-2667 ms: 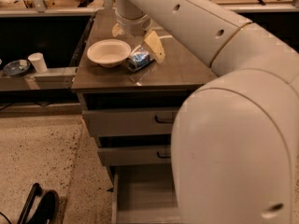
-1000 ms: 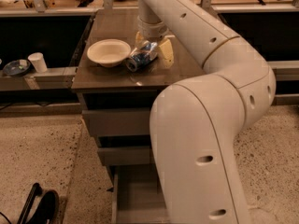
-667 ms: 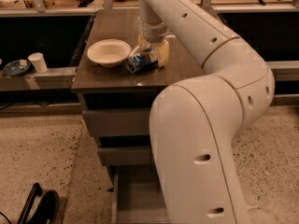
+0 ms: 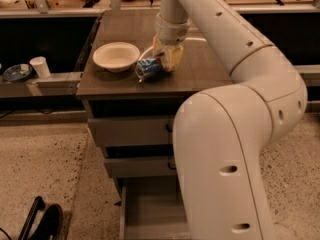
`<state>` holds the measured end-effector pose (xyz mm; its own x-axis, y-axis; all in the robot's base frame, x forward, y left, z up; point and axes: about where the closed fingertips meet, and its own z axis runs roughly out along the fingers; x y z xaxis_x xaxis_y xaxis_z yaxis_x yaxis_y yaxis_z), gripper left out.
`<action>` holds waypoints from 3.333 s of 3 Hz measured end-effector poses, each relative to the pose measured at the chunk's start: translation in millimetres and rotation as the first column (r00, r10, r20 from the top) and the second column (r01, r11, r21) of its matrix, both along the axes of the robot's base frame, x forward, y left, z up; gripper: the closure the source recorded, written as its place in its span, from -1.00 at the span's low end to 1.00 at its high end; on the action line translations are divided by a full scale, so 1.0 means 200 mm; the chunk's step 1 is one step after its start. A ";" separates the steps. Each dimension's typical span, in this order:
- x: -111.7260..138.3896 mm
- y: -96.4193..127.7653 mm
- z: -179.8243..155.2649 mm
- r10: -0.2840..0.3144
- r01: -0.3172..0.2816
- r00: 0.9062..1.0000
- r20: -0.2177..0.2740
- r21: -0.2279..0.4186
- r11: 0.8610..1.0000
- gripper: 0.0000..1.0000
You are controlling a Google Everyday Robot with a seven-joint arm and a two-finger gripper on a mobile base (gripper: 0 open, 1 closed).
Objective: Place redbull can into bottom drawer
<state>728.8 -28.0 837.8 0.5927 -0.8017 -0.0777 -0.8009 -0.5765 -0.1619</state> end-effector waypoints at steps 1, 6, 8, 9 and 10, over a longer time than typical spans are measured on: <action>-0.15 -0.11 0.11 -0.133 0.140 0.989 -0.062 0.128 0.982 1.00; -1.01 -0.86 -0.06 -0.449 0.453 0.880 -0.158 -0.010 0.891 1.00; -1.06 -1.12 -0.37 -0.636 0.636 0.772 0.019 -0.057 0.770 1.00; -1.07 -1.23 -0.65 -0.662 0.666 0.746 0.071 -0.064 0.743 1.00; -1.05 -1.22 -0.66 -0.659 0.664 0.747 0.087 -0.048 0.746 1.00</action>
Offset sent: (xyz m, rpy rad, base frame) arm -0.1786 -0.1403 0.0304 0.1359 0.2821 -0.4640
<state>519.7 -272.3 705.0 -0.0867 -0.9962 0.0125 -0.9756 0.0824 -0.2034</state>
